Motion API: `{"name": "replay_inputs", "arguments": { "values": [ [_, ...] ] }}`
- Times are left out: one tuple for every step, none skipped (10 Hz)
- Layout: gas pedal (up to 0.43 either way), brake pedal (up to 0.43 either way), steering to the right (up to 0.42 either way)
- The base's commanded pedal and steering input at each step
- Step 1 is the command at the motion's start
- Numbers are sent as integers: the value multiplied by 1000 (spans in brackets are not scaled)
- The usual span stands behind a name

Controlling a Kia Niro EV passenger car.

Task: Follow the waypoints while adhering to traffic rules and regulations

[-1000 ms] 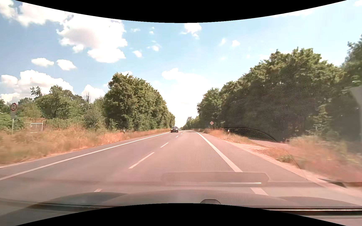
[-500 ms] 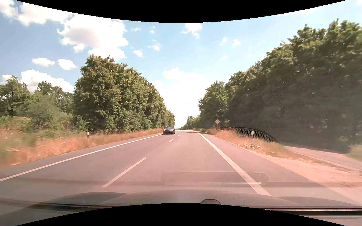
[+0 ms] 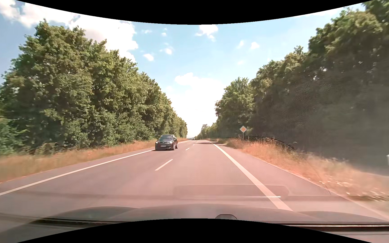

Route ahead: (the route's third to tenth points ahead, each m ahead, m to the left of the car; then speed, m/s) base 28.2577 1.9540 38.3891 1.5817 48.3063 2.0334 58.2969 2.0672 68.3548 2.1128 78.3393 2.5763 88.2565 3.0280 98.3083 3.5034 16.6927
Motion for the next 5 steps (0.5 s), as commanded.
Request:
{"name": "replay_inputs", "arguments": {
  "values": [
    [209, 0, -4],
    [209, 0, -4],
    [209, 0, -4],
    [209, 0, -4],
    [209, 0, -4]
  ]
}}
